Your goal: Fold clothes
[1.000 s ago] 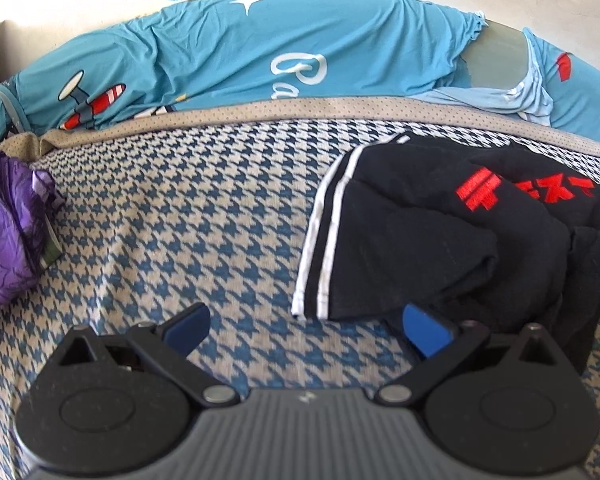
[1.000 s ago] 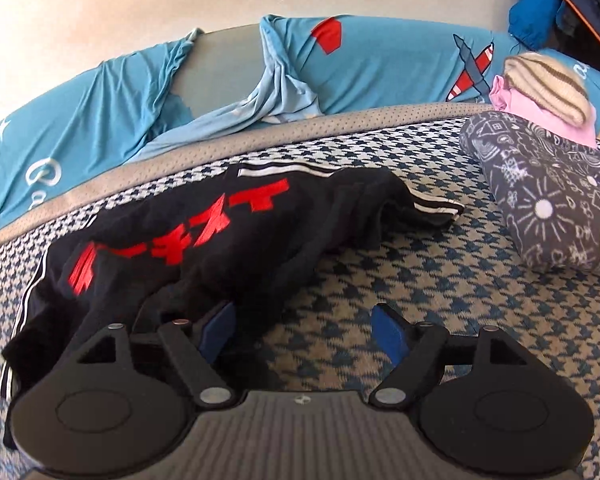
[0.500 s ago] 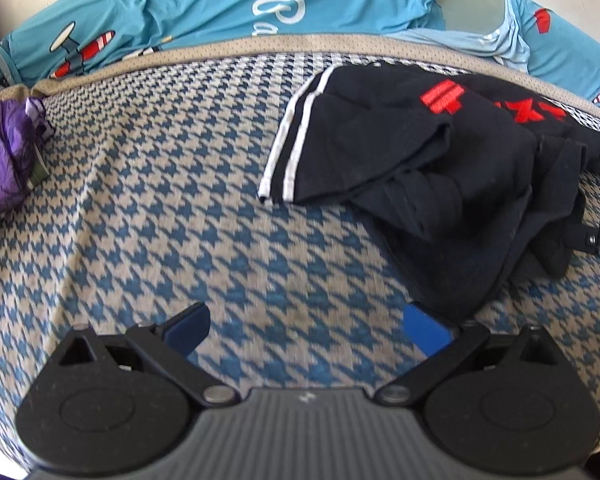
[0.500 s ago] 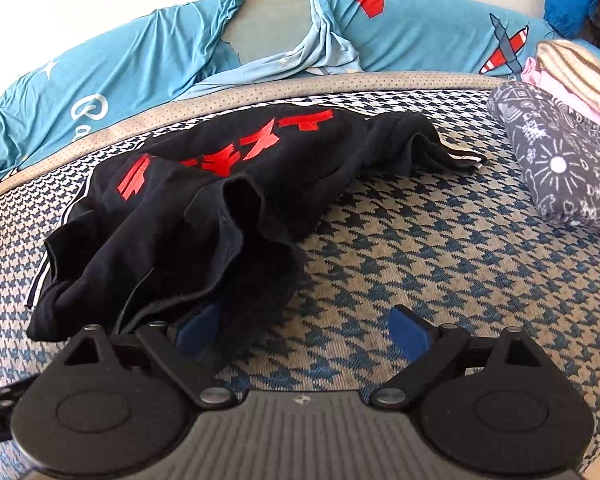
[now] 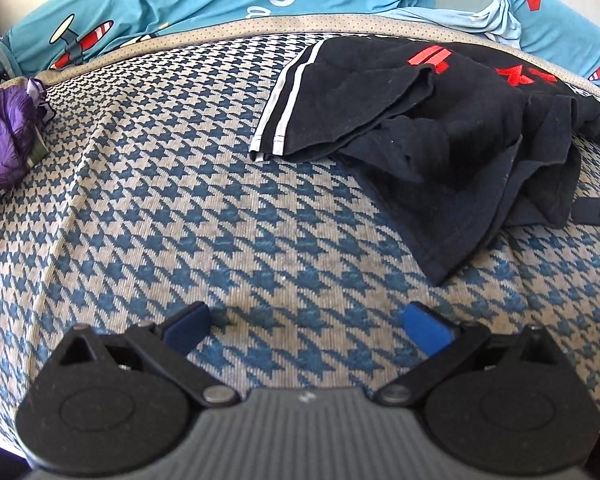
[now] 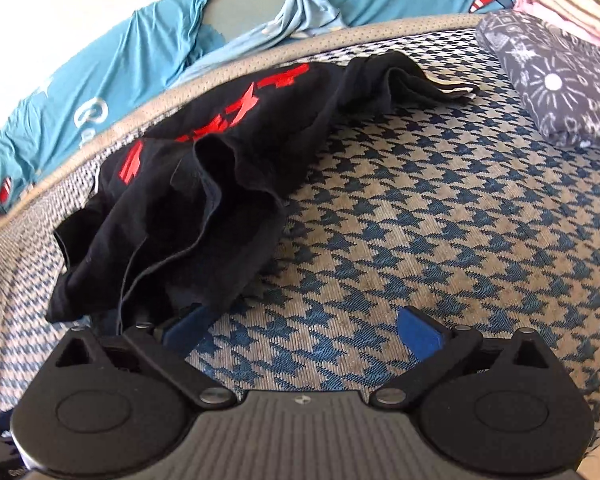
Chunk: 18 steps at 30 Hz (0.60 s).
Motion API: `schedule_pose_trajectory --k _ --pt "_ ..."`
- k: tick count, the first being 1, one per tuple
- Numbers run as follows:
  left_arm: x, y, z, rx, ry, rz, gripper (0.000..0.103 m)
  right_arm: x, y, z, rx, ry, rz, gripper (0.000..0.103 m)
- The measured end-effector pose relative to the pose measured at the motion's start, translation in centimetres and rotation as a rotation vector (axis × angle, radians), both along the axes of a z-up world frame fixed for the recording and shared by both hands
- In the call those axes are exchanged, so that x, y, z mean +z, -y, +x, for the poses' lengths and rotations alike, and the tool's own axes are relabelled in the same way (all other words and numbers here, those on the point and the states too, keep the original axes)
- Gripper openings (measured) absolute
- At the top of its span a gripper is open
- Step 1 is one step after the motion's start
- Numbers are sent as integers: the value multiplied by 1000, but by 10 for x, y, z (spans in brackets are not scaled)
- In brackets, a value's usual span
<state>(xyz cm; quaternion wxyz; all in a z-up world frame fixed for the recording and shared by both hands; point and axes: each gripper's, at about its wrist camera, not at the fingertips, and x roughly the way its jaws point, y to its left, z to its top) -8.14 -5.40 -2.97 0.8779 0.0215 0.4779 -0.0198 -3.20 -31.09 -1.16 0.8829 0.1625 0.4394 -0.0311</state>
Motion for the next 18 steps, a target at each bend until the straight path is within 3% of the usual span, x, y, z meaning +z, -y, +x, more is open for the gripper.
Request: schedule_pose_trajectory --k 18 --pt "0 2 -11 1 73 -2 103 4 -10 2 15 126 130 100"
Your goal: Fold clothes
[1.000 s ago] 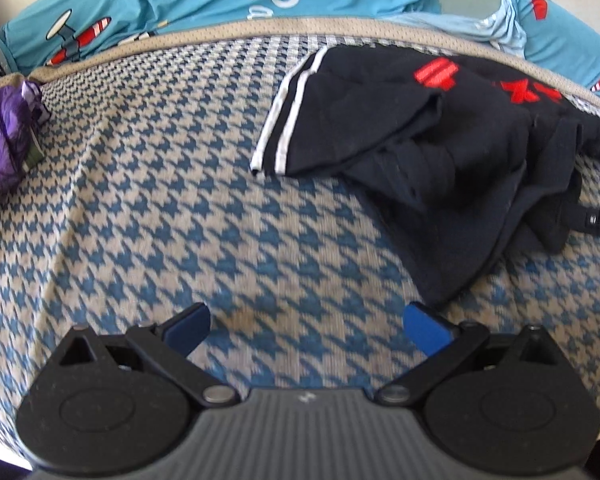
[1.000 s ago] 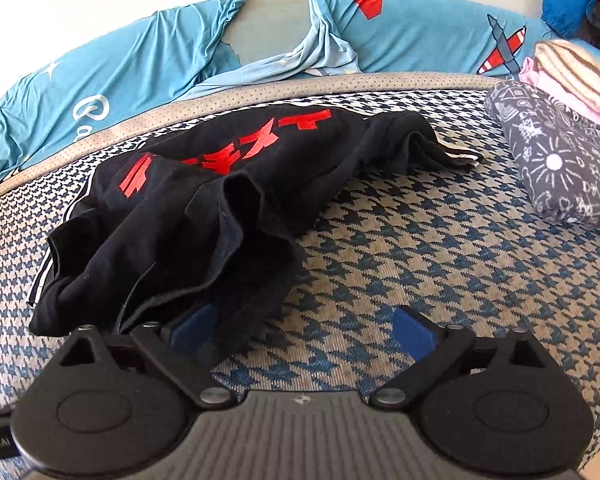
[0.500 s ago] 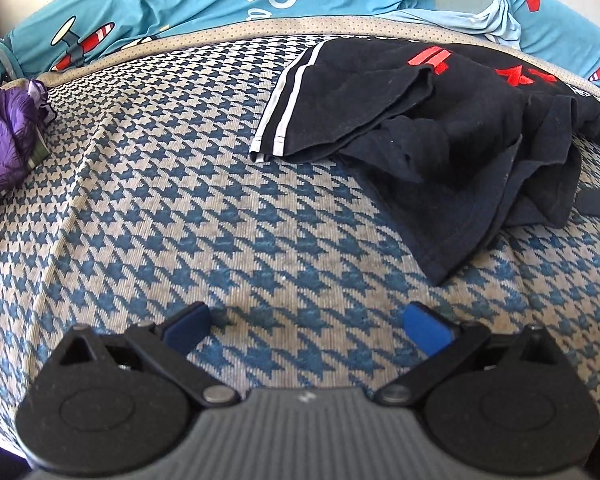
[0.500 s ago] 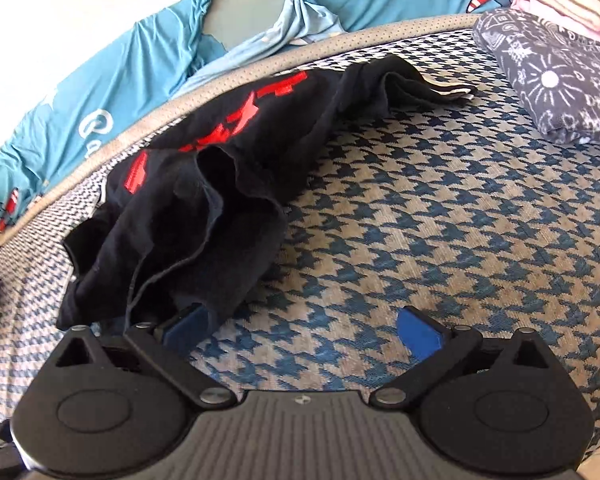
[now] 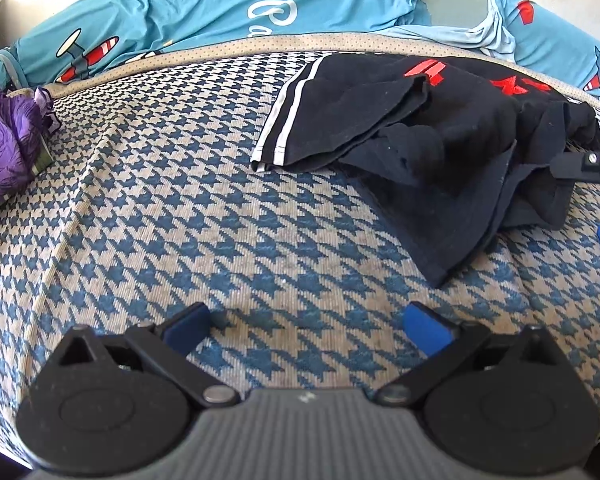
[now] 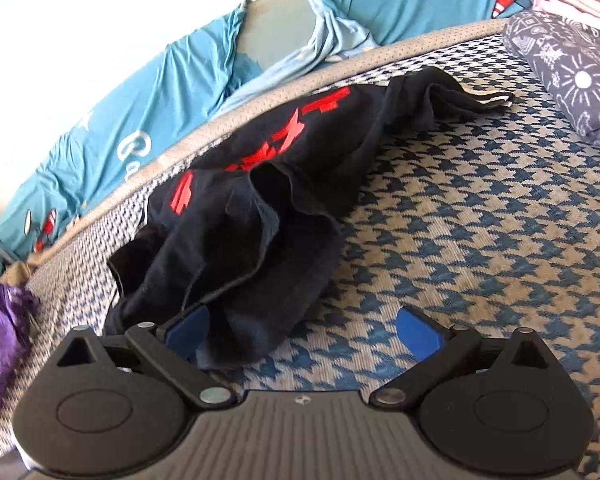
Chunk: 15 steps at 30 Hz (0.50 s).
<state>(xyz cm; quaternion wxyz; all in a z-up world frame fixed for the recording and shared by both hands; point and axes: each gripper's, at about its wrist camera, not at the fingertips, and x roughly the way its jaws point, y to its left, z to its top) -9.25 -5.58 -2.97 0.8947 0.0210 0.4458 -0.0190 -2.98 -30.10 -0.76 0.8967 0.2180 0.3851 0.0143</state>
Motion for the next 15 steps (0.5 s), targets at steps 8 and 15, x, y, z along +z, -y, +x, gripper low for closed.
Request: schedule_pose_trajectory --k 8,15 --pt "1 0 1 2 8 -3 103 -6 -12 4 -30 28 -6 83" --pt "1 -1 6 12 14 -10 103 -12 -22 7 -7 41 -13 45"
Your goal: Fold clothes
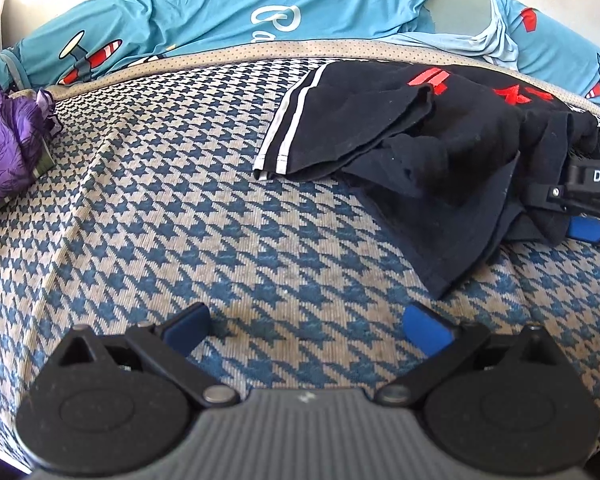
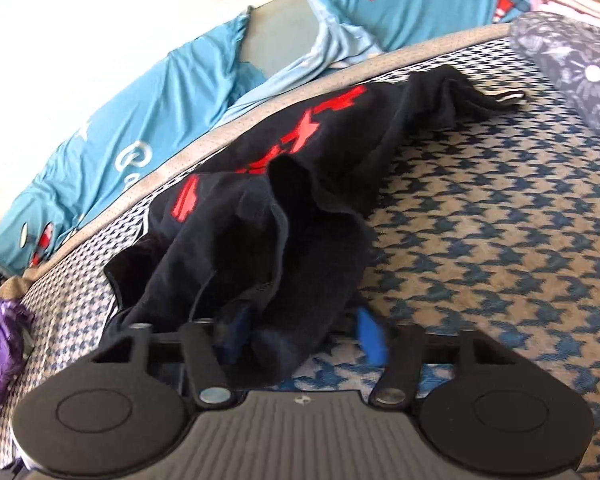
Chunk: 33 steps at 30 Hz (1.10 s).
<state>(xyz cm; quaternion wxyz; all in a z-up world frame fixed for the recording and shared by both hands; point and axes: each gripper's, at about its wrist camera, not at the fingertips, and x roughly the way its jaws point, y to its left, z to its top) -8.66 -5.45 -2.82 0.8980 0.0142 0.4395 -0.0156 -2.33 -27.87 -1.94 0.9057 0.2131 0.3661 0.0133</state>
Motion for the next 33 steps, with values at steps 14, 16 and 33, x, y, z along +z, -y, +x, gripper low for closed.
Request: schedule_pose_trajectory --k 14,16,33 --pt "0 4 5 6 16 -10 103 20 4 -10 24 96 -26 5" --pt "-1 5 6 5 20 -5 103 23 8 -12 6 97 -33 5" --pt "0 -14 18 58 12 -47 103 39 -6 -31 136 149 -52 8"
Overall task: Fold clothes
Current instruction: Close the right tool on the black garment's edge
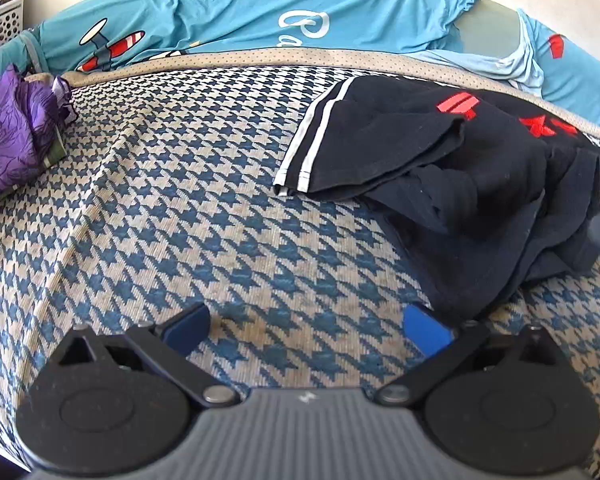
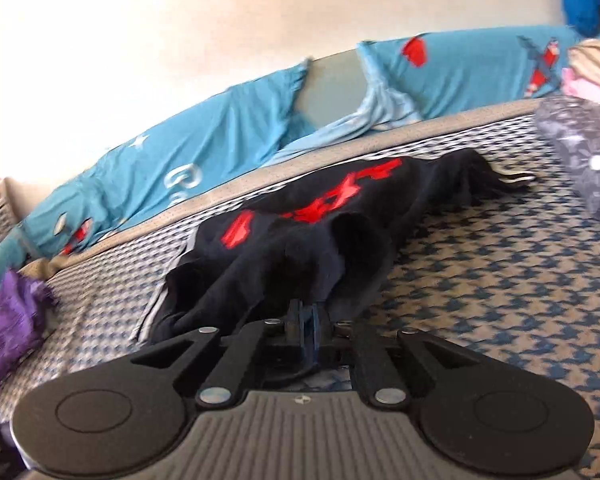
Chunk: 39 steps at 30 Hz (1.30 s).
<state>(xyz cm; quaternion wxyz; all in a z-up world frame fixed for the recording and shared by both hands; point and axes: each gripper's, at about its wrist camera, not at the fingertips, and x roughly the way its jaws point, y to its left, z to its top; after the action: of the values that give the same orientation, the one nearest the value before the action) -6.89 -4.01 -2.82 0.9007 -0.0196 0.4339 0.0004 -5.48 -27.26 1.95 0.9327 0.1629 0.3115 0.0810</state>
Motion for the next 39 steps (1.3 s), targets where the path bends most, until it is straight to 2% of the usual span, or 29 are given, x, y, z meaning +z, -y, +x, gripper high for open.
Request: schedule_pose_trajectory --k 4,8,10,11,16,24,26,29,31,34,39 --pt "0 -6 3 22 -1 4 103 -14 -15 7 155 -110 107 11" --pt "1 -13 3 34 0 -4 103 -28 -29 12 185 -175 132 25" --pt "1 -14 3 34 2 -7 103 -34 -34 14 175 -208 146 36" --pt "2 -15 3 33 2 -9 103 -37 -36 15 166 -219 152 37" --pt "2 -19 3 26 10 -7 103 -39 -44 14 115 -197 137 38" --pt "2 -28 8 45 9 -21 103 -44 -55 20 96 -156 137 40" --pt "3 -30 8 50 10 -24 103 -46 -58 22 95 -147 135 40" --pt "4 -34 8 60 14 -23 103 -48 -67 25 101 -126 87 25" --pt "5 -37 7 66 19 -21 103 -49 -70 26 96 -119 67 12" --pt "9 -43 6 77 36 -13 103 -48 -75 25 109 -114 50 6" --pt "18 -56 2 107 68 -13 103 -38 -84 12 177 -82 66 6"
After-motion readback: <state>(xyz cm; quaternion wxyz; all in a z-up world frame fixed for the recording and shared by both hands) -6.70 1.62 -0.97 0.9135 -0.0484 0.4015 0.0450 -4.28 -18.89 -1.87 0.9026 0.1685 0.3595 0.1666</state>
